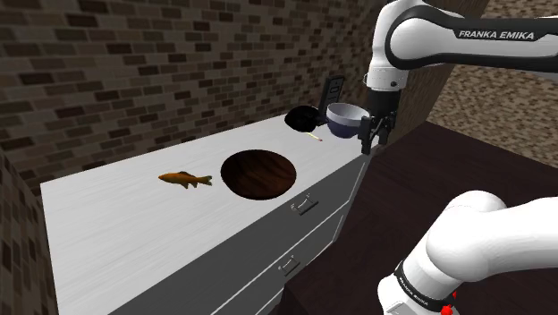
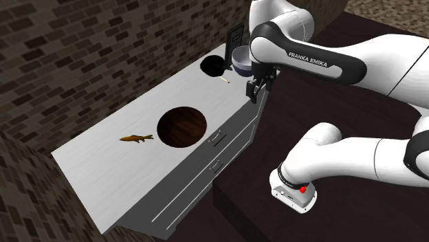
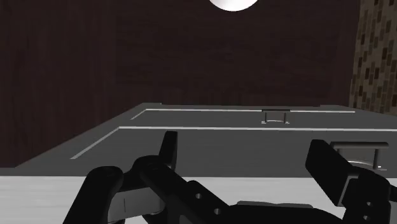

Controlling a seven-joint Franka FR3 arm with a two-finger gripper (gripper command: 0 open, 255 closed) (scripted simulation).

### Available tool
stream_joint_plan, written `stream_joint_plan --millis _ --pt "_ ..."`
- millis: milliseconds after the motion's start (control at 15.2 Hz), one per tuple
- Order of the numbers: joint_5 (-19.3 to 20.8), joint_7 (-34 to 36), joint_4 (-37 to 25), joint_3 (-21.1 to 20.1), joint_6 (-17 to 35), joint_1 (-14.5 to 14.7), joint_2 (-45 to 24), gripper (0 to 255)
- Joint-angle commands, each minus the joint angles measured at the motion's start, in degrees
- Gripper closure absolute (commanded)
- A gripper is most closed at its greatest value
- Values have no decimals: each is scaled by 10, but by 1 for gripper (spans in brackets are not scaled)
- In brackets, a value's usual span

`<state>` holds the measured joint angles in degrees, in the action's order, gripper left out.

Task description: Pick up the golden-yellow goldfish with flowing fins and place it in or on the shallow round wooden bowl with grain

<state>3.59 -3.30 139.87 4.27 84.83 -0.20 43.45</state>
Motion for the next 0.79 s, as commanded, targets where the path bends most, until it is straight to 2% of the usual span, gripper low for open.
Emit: stream_joint_plan --millis 0,726 --pt "0 0 0 0 0 0 0 0" --pt "-53 -28 -103 -56 94 81 -183 0"
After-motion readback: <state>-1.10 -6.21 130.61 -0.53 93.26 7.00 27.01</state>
